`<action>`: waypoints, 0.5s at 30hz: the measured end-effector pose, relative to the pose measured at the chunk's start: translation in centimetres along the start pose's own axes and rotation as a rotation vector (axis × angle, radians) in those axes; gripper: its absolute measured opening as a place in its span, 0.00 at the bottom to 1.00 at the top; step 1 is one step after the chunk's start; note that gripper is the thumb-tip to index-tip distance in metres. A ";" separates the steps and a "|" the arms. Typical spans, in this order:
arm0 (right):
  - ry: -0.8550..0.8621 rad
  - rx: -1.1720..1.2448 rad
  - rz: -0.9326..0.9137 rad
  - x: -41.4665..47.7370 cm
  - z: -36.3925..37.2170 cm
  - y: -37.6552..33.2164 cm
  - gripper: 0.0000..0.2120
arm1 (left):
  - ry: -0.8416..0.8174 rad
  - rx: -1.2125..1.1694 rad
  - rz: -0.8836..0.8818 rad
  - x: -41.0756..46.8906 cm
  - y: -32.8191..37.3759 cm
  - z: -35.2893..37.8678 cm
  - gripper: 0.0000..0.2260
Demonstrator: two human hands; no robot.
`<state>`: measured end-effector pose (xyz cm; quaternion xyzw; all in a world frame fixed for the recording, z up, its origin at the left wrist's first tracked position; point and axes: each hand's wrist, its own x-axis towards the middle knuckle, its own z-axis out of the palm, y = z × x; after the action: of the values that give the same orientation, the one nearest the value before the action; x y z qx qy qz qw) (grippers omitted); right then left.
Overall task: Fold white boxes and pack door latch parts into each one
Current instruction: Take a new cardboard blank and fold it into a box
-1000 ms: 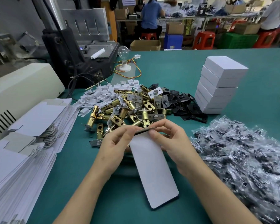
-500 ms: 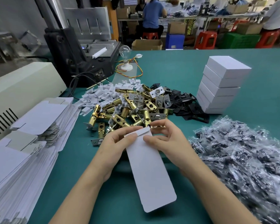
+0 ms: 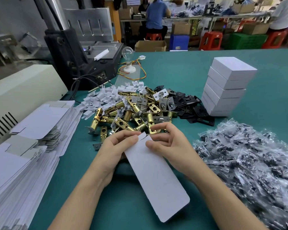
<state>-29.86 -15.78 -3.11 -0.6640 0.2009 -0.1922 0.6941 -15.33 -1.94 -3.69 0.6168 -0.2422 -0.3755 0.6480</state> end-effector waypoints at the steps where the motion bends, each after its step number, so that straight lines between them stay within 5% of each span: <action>1: -0.004 0.000 -0.002 0.1 -0.1 0.0 0.20 | -0.005 0.004 -0.002 0.0 0.0 0.0 0.10; 6: -0.010 -0.014 -0.017 0.2 -0.1 0.3 0.24 | 0.024 0.017 -0.009 0.2 0.0 0.2 0.06; 15: 0.039 -0.130 -0.090 0.2 0.0 0.5 0.17 | 0.013 0.100 0.036 -0.3 0.0 0.2 0.04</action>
<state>-29.71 -15.91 -3.61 -0.7121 0.1963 -0.2226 0.6363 -15.64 -1.88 -3.59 0.6465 -0.2675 -0.3471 0.6246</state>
